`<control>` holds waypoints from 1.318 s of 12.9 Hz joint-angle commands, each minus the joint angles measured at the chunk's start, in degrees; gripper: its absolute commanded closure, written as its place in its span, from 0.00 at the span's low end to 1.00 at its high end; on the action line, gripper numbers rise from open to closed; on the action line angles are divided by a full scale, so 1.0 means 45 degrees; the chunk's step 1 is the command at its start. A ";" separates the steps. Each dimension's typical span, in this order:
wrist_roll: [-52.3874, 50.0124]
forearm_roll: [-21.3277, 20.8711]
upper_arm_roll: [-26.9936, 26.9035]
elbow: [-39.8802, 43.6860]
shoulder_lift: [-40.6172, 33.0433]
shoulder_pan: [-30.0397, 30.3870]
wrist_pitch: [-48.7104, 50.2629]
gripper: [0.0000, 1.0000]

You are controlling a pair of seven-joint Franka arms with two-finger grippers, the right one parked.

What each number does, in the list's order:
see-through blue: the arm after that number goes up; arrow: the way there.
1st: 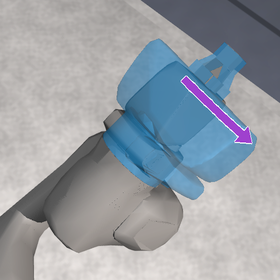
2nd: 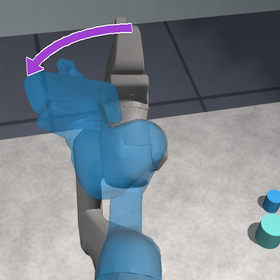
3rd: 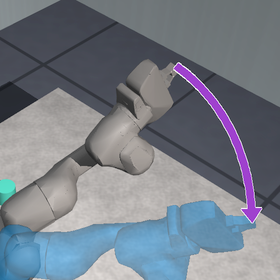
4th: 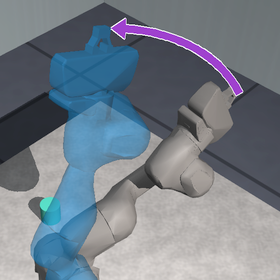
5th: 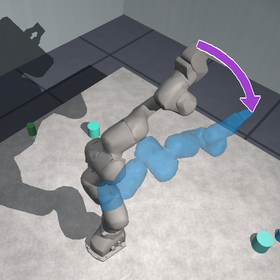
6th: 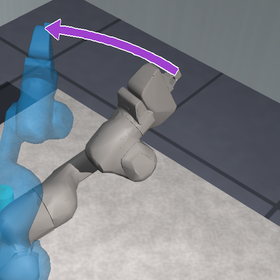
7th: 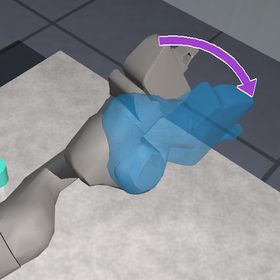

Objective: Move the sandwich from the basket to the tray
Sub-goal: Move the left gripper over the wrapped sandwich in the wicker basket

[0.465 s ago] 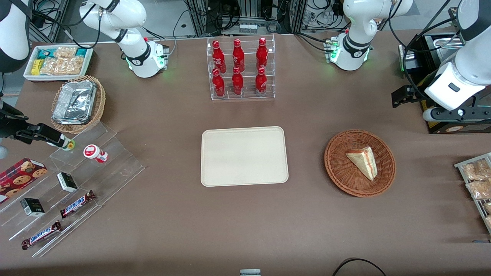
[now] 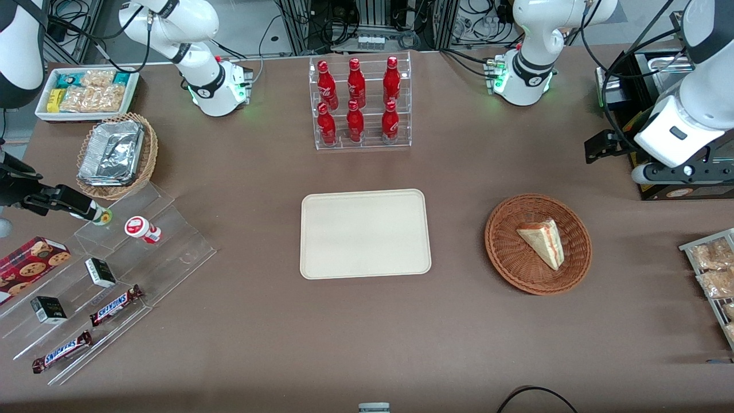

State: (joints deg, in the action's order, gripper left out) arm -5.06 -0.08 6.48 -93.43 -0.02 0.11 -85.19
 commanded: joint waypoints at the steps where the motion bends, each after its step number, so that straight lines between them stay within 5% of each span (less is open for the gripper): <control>1: 0.0030 0.0136 -0.0191 -0.0758 -0.0034 -0.0219 -0.0968 0.00; 17: -0.0125 0.0058 -0.0269 -0.6305 0.0473 -0.0083 -0.7784 0.00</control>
State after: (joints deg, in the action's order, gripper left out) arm -5.08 -0.09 5.80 -119.52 2.33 0.10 -117.15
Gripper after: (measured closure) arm 0.000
